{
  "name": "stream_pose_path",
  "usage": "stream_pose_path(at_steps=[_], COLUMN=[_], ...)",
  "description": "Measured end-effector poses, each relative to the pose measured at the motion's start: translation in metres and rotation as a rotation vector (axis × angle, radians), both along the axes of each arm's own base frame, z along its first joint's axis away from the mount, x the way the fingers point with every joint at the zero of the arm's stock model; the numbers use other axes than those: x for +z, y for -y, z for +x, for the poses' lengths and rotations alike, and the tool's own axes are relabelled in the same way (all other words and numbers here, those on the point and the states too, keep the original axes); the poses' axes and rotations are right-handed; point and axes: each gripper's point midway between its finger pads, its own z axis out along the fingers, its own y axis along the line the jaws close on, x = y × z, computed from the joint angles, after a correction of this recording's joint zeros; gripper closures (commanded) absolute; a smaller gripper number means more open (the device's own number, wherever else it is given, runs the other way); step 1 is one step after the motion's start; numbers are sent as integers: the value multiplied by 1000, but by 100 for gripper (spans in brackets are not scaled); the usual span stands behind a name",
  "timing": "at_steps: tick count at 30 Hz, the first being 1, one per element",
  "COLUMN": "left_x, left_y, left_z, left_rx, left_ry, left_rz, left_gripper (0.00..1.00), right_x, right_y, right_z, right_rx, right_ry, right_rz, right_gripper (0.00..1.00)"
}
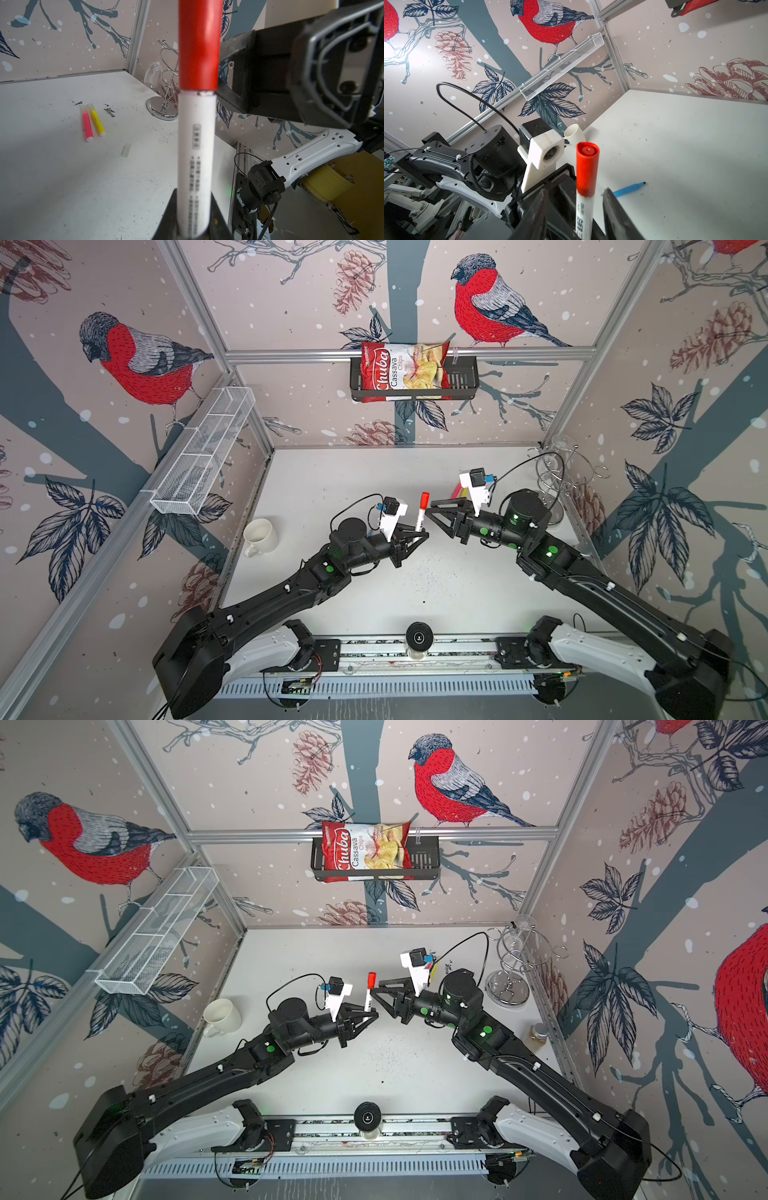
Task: Insert pens into pen caps
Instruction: Put on the pen cap to the pen.
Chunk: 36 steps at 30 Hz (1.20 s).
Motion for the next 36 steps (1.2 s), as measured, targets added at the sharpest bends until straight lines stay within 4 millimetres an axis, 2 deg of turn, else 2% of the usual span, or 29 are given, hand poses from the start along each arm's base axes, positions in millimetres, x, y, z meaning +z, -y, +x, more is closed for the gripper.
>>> stream_pose_path(at_steps=[3,5,6,11,15,22,30,36], left_x=[1,1,1,2,2,2,-2,-2], left_y=[-1,-2,-2,-2,-2,-1,2,2], left_z=[2,3,3,2,1,-2,-5,-6], left_rx=[12,21,21,21,16,-7,-32,-37], left_ry=[5,7,8,9,9,6,-3,-5], left_rz=[0,-1,-2,-2,-4,-5,2,2], left_gripper=[100,100,100,100,100,100,100,100], right_x=[7,12,14,29,42,36,31,22], right_y=[5,10,13,24,21,9,-5,-17], right_z=[-2,0,2,17,24,31,30,27], right_rx=[-17,-42,-57,-126,-130,-99,-36,5], right_ry=[14,23,28,45,56,25,22,-1], right_rz=[13,24,30,48,51,11,-14,-40], right_gripper=[48,32,27,25,27,31,44,50])
